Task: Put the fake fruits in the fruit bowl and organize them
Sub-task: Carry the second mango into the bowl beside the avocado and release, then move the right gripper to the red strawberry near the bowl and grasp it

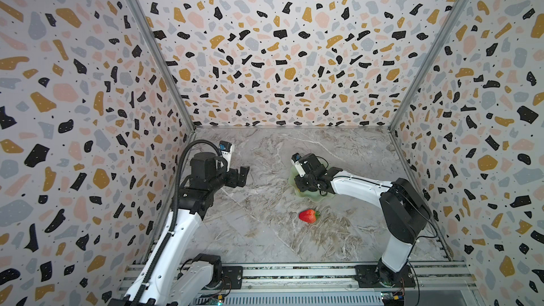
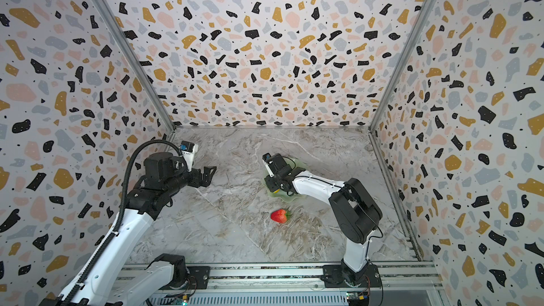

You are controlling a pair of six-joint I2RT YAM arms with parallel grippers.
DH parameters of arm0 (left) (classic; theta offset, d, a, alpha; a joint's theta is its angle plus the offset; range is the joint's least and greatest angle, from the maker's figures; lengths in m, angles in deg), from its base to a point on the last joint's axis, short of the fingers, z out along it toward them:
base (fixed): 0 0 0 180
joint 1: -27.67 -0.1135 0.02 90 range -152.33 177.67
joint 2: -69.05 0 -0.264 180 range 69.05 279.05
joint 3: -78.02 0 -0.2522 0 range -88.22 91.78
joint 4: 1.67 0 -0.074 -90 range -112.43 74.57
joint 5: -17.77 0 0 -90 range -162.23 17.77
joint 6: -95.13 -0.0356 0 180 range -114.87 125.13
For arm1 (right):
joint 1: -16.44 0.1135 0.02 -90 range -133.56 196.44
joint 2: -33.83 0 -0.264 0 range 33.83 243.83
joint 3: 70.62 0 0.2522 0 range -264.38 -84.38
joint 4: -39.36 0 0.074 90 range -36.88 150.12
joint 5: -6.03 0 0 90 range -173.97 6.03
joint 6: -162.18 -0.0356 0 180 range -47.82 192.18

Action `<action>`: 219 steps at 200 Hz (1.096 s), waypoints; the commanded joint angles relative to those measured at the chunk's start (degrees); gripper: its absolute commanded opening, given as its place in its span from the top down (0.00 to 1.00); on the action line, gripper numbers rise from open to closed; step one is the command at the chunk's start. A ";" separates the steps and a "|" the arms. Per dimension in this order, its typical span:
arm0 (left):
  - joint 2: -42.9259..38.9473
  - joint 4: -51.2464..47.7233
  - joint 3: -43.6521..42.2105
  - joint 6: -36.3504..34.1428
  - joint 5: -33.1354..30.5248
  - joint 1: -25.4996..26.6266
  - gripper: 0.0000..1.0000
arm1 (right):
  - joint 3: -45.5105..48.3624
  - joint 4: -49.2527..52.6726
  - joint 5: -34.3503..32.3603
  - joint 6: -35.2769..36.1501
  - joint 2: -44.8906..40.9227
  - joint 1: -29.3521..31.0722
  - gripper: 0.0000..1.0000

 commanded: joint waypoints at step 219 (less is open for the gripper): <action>0.82 1.80 -0.42 0.24 0.45 -0.26 0.01 | 18.16 20.21 3.12 -12.39 -39.13 6.78 0.01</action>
